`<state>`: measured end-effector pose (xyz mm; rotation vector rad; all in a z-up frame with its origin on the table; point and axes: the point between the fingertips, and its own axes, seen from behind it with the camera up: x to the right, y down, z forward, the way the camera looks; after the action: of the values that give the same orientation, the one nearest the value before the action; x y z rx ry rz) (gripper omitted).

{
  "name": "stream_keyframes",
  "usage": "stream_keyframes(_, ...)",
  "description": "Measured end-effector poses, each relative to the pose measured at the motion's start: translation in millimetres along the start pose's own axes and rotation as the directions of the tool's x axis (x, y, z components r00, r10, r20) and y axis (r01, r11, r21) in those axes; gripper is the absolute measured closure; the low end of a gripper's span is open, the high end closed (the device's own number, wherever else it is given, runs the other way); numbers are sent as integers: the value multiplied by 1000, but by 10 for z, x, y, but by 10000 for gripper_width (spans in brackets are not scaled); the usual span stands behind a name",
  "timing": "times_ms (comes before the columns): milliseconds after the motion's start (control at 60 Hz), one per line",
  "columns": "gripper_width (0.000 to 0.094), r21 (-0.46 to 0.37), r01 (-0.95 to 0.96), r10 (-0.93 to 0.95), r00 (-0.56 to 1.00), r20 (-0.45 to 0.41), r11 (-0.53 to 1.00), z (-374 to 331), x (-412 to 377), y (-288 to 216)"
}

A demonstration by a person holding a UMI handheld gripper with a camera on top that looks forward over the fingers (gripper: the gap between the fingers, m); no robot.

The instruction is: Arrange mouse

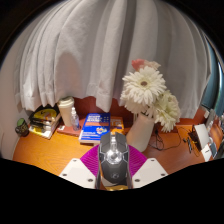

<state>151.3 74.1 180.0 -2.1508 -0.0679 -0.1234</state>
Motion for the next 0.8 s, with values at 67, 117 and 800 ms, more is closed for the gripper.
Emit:
stream_keyframes(67, 578, -50, -24, 22, 999, -26, 998, 136, 432, 350)
stream_keyframes(117, 579, -92, -29, 25, 999, -43, 995, 281, 692, 601)
stream_keyframes(800, 232, -309, -76, 83, 996, 11, 948, 1043, 869, 1755)
